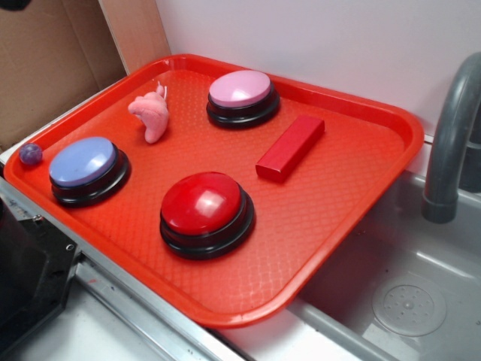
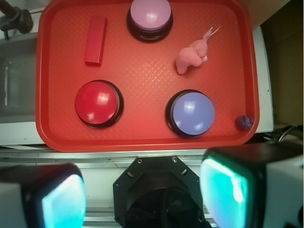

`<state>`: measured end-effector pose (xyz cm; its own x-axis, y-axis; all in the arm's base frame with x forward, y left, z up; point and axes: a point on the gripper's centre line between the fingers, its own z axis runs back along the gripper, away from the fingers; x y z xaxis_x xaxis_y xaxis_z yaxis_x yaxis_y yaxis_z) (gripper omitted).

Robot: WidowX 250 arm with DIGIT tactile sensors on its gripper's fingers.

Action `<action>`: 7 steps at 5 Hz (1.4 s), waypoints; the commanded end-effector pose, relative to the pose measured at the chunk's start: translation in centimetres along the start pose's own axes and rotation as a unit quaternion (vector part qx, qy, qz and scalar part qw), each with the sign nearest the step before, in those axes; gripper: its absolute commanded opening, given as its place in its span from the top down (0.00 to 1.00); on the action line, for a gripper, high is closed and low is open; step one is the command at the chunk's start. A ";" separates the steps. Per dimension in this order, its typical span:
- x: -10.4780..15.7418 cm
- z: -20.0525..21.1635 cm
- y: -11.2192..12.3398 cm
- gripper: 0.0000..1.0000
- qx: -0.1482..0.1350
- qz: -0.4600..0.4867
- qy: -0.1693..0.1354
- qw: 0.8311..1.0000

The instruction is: Push the purple button.

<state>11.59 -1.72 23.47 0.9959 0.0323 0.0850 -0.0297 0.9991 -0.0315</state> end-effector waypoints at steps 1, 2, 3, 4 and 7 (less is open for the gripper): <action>0.0 0.0 0.0 0.00 0.000 0.000 0.000 1.000; 1.5 -4.8 4.4 0.00 0.004 0.052 0.068 0.996; 3.7 -7.9 6.8 0.00 0.009 0.112 0.095 0.989; 4.5 -11.8 9.1 0.00 0.041 0.165 0.073 0.983; 3.6 -17.6 8.0 0.00 0.047 0.053 0.006 0.997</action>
<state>16.01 5.55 5.47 0.9873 0.1499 0.0521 -0.1527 0.9868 0.0546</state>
